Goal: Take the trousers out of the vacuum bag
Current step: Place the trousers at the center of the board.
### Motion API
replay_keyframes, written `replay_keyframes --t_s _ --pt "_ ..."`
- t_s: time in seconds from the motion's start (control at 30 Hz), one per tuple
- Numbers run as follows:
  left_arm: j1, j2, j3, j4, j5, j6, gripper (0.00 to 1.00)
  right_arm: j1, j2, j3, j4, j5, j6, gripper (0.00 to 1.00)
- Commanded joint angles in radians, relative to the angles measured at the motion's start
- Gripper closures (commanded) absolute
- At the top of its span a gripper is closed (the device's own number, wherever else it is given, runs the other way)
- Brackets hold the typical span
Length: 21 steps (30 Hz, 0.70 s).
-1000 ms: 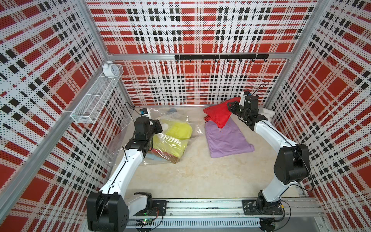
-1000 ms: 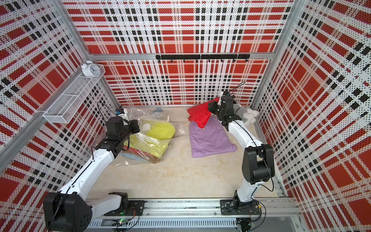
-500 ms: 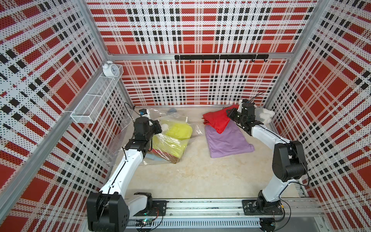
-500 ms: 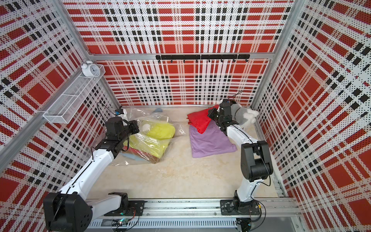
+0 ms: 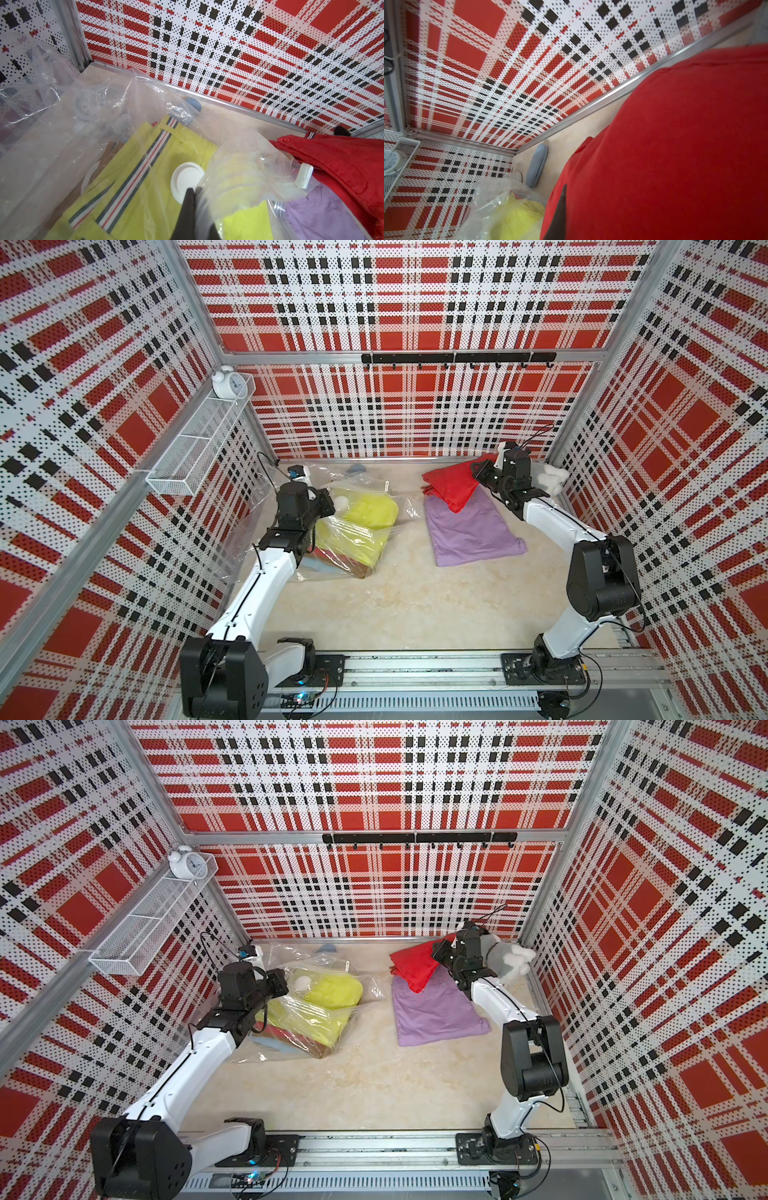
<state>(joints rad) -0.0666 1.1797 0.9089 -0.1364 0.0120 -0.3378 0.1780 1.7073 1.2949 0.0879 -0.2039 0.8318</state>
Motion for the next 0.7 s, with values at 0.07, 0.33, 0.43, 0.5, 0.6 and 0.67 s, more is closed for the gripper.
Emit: replay_keyframes --t_s 0.07,0.33,0.43,0.5,0.6,0.67 --pt "0.020 -0.023 -0.006 0.037 -0.021 -0.006 1.00 -0.006 -0.047 0.022 0.115 0.024 -0.026 1.00" --pt "0.023 -0.014 -0.008 0.037 -0.013 -0.005 1.00 -0.006 -0.083 -0.100 0.151 0.040 -0.007 1.00" --pt "0.025 -0.018 -0.015 0.038 -0.016 -0.005 1.00 -0.007 -0.099 -0.138 0.151 0.047 0.005 1.00" --pt "0.026 -0.022 -0.020 0.037 -0.014 -0.006 1.00 -0.005 -0.110 -0.160 0.146 0.046 0.026 1.00" --pt "0.027 -0.021 -0.023 0.038 -0.012 -0.005 1.00 -0.005 -0.118 -0.146 0.063 0.044 0.054 1.00" --pt "0.027 -0.020 -0.023 0.038 -0.012 -0.003 1.00 0.000 -0.122 -0.137 0.017 0.044 0.070 1.00"
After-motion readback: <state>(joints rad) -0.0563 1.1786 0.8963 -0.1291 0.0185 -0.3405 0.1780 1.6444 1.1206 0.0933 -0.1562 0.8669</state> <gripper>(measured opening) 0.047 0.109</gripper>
